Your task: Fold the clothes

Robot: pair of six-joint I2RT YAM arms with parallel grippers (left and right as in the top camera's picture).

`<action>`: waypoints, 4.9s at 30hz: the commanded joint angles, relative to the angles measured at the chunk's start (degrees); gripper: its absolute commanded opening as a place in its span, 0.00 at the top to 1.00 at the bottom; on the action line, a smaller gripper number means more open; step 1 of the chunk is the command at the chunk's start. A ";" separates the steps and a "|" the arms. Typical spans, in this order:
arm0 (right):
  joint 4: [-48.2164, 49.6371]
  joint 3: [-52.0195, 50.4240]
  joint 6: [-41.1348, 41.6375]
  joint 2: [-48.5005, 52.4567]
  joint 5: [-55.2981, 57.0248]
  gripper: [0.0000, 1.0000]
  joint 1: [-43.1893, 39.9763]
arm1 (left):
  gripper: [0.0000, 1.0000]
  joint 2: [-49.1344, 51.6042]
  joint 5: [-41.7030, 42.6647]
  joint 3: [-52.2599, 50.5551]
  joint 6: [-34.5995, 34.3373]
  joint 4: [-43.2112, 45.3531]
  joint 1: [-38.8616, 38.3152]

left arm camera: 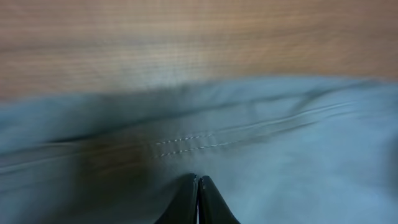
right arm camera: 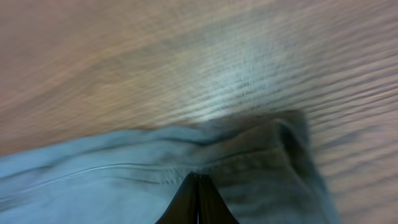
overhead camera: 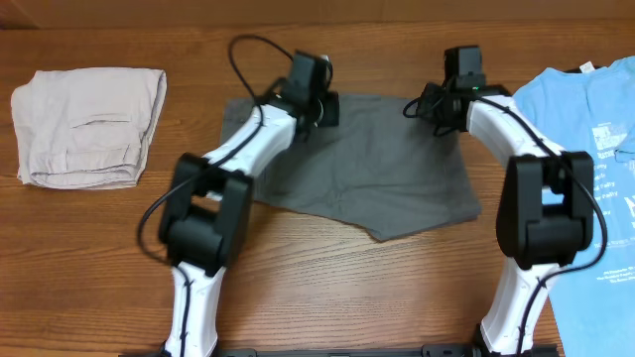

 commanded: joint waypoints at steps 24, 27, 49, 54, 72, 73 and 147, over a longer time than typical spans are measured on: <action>-46.64 2.97 -2.84 -19.65 -15.63 0.96 1.68 | 0.96 -22.47 -0.24 2.19 0.74 -33.92 -2.51; -45.81 -1.22 -3.37 -19.65 -15.61 0.96 3.82 | 0.96 -21.29 -0.26 0.15 0.00 -35.69 -3.82; -25.49 -28.26 4.92 -19.65 -4.59 0.95 -11.98 | 0.96 -1.14 -0.31 -5.46 -2.16 -32.02 -5.81; -24.68 -29.16 4.87 -19.65 -4.59 0.92 -15.17 | 0.96 -1.16 -0.22 -5.40 -2.19 -31.67 -5.81; -24.61 -29.40 4.59 -19.65 -4.59 0.84 -16.11 | 0.78 -17.49 0.61 4.52 -2.80 -46.38 2.34; -24.57 -29.40 4.61 -19.65 -4.61 0.84 -16.11 | 0.74 -17.49 0.61 4.52 -2.78 -47.95 4.13; -21.03 -31.89 4.61 -19.65 -4.85 0.73 -16.11 | 0.17 -6.88 -2.97 2.27 7.98 -42.93 16.35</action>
